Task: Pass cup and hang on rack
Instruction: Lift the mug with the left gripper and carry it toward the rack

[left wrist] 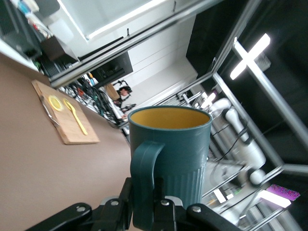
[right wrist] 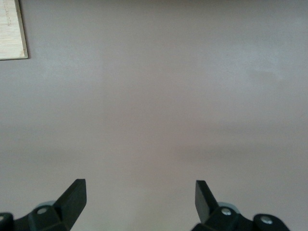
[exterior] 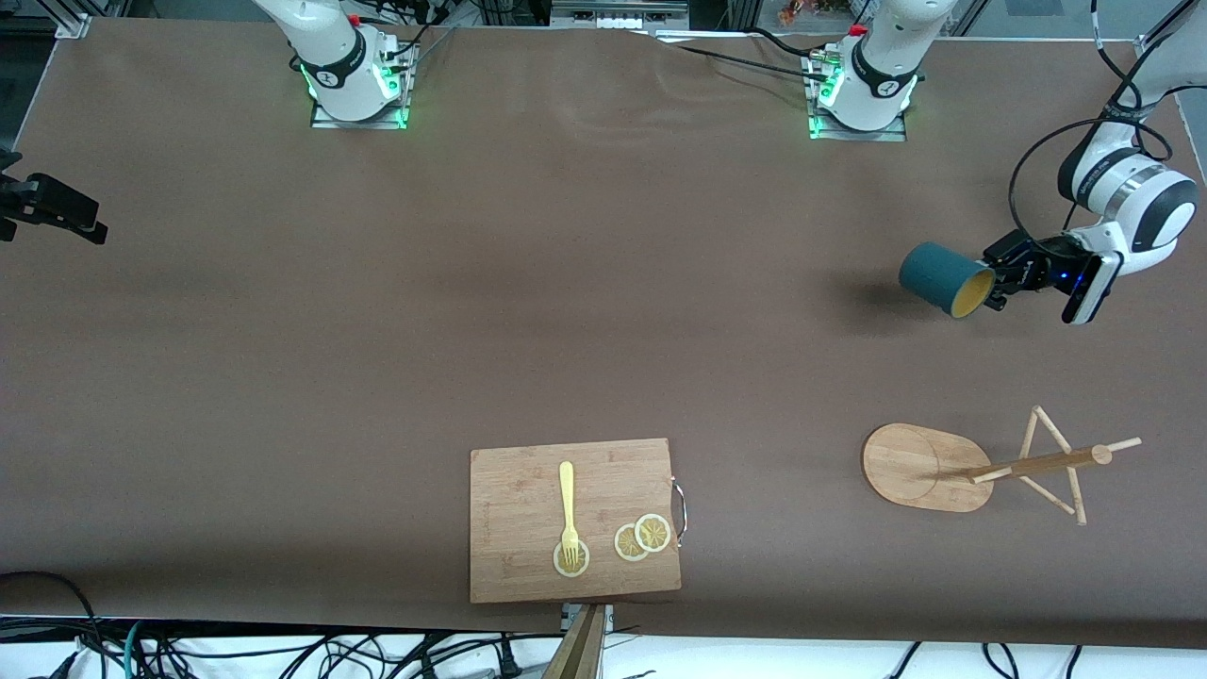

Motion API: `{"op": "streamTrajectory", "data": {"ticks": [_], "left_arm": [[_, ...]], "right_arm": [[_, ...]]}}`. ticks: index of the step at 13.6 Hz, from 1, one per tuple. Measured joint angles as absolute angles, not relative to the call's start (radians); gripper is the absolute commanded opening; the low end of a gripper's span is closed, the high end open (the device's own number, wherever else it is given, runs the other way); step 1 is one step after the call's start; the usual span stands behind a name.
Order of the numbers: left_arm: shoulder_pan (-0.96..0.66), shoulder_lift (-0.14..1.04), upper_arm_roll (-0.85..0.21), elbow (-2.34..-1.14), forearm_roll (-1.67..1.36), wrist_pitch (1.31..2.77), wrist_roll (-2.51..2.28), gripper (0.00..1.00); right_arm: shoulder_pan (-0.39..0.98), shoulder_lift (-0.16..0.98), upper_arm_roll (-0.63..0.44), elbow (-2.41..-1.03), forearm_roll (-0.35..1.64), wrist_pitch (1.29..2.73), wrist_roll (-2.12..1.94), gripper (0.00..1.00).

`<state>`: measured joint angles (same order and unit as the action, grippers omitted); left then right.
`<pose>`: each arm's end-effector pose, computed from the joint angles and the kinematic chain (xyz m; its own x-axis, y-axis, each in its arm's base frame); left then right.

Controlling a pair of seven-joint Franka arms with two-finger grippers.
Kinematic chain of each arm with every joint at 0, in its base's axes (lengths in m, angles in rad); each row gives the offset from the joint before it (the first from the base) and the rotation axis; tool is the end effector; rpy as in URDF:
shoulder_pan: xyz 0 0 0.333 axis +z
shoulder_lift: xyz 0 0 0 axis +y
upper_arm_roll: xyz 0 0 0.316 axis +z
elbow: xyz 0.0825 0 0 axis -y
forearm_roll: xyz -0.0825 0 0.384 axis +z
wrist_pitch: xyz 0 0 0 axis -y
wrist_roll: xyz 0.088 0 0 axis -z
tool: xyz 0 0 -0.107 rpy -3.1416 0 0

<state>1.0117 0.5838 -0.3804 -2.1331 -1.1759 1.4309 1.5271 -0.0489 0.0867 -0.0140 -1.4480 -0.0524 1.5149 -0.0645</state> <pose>0.4527 0.1907 0.1923 0.8461 0.3007 0.4402 -0.4632 0.0062 0.8862 0.5747 -0.0417 0.6284 0.9997 -0.0014 -0.0231 -0.0002 -0.9986 0.0522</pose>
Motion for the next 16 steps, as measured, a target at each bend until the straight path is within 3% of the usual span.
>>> {"op": "streamTrajectory", "data": {"ticks": [8,16], "left_arm": [[0.998,0.634,-0.388,-2.035,-1.346,1.37,0.87,0.0],[0.946,0.715,-0.39,-1.935,-1.396,1.487,0.651,0.0]], "right_arm": [[-0.05,0.087,-0.015,-1.448,-0.052,1.514,-0.064,1.0],[-0.05,0.087,-0.015,-1.448,-0.052,1.514,-0.064,1.0]]}}
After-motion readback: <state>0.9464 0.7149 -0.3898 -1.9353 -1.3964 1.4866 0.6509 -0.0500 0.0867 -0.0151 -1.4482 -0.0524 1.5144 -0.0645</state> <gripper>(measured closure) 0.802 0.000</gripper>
